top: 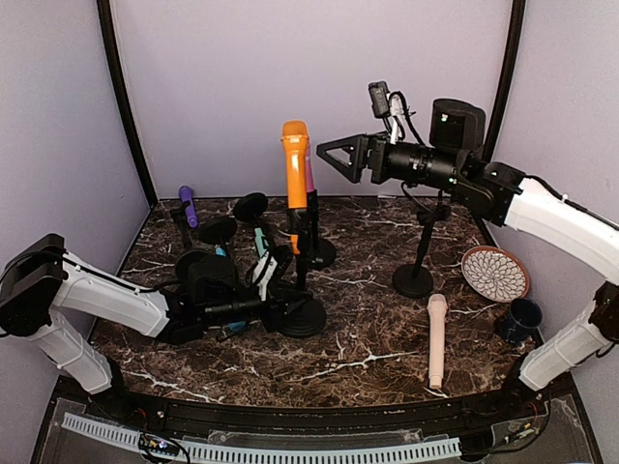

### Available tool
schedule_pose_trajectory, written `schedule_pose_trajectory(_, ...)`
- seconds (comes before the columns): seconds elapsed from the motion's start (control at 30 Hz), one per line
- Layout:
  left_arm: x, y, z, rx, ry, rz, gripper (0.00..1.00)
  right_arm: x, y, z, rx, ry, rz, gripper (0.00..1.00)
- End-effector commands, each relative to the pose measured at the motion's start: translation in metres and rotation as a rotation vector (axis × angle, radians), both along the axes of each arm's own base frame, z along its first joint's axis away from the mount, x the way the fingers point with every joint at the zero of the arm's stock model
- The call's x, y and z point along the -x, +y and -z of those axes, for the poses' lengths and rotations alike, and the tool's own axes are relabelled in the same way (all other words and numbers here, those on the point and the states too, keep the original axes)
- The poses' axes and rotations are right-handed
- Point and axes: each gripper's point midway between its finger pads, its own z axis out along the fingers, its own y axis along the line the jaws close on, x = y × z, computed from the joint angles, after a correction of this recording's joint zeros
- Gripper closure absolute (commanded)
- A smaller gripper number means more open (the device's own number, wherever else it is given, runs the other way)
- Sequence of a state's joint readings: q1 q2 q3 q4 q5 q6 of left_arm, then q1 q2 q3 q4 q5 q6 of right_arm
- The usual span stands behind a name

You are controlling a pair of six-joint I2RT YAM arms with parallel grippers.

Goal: Remove the microphone from the stand
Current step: Place the microphone stand with the microphone at the center of the board.

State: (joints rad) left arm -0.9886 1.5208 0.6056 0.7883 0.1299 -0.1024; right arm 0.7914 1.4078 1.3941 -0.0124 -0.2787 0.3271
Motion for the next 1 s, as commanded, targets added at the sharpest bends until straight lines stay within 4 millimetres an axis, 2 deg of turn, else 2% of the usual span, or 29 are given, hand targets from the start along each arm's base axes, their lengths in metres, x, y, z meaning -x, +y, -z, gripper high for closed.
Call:
schedule_pose_trajectory(0.0,0.017,-0.004,-0.046,0.104,-0.091,0.069,1.0,-0.007,0.015,0.009,0.004,0.065,-0.141,0.01)
schedule_pose_trajectory(0.23,0.026,-0.005,-0.037,0.069,-0.067,0.098,1.0,-0.024,0.027,0.014,0.023,0.057,-0.143,0.03)
schedule_pose_trajectory(0.33,0.027,-0.005,-0.034,0.055,-0.065,0.102,1.0,-0.036,0.03,0.02,0.051,0.055,-0.102,0.11)
schedule_pose_trajectory(0.47,0.028,-0.005,-0.033,0.055,-0.061,0.104,1.0,-0.04,0.034,0.016,0.034,0.036,-0.109,0.23)
schedule_pose_trajectory(0.7,0.026,-0.005,-0.035,0.1,-0.019,0.082,1.0,-0.029,0.028,0.005,0.006,-0.046,-0.126,0.49)
schedule_pose_trajectory(0.83,0.025,-0.006,-0.038,0.133,-0.002,0.077,1.0,-0.019,0.023,0.006,0.027,-0.097,-0.126,0.56)
schedule_pose_trajectory(0.97,0.022,-0.012,-0.041,0.15,-0.002,0.081,1.0,-0.007,0.024,0.016,0.067,-0.136,-0.128,0.57)
